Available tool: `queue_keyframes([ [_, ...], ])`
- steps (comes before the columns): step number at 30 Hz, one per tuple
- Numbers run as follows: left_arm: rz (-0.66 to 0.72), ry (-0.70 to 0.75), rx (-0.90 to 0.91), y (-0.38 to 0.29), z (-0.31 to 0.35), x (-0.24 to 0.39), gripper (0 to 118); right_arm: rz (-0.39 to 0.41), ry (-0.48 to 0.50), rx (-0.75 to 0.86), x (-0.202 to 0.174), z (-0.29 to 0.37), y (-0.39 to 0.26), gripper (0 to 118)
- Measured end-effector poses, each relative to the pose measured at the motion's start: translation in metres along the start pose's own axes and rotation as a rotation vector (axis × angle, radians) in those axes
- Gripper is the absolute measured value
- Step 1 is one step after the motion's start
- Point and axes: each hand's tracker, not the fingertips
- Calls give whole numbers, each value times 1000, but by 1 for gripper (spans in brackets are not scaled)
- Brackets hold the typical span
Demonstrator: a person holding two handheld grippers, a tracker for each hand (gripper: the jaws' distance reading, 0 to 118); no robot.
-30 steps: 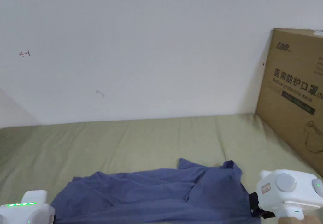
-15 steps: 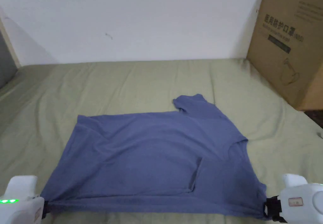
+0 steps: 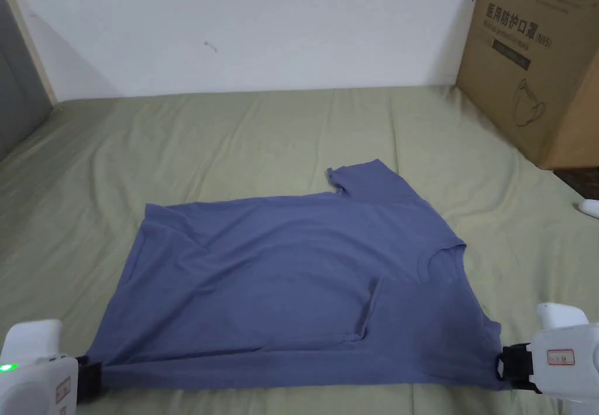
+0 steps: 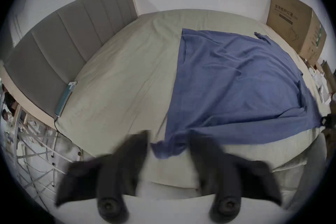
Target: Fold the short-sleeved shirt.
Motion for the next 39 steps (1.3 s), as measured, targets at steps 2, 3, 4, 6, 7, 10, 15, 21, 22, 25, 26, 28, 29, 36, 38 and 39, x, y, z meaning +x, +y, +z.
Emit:
queue_keyframes([
  [2,33,-67,29,4,8,1,104,53,-59,36,-5,7,4,61],
  [3,36,-88,46,5,15,1,107,64,-62,56,-7,12,5,64],
  [4,49,-110,67,7,22,3,105,61,-49,63,-10,18,7,64],
  [6,43,-94,55,8,33,4,100,63,-15,76,-16,27,10,64],
  [7,47,-117,71,6,39,4,84,74,14,79,-21,31,11,62],
  [10,-18,-115,73,-3,49,12,0,133,88,124,-38,42,4,0],
  [15,-20,-122,45,-27,48,13,0,98,136,76,-50,24,-12,0],
  [21,23,-34,-9,-28,20,-6,109,85,109,10,-52,9,-16,0],
  [22,37,-40,-2,-27,16,-9,108,84,106,8,-49,8,-17,0],
  [25,50,-42,-8,-19,0,-11,107,89,84,-7,-47,7,-17,0],
  [26,52,-60,-7,-18,-11,-12,107,85,79,-12,-43,4,-17,0],
  [28,75,-93,-68,-13,-34,-17,95,71,79,-25,-40,2,-16,0],
  [29,83,-112,-54,-15,-40,-20,61,58,81,-35,-39,3,-16,0],
  [36,13,-111,-64,-10,-36,-8,4,22,64,-15,-25,12,-17,0],
  [38,30,-105,-62,-12,-35,-9,4,19,62,-3,-25,14,-12,4],
  [39,31,-102,-65,-12,-34,-6,4,25,63,-9,-25,14,-9,31],
])
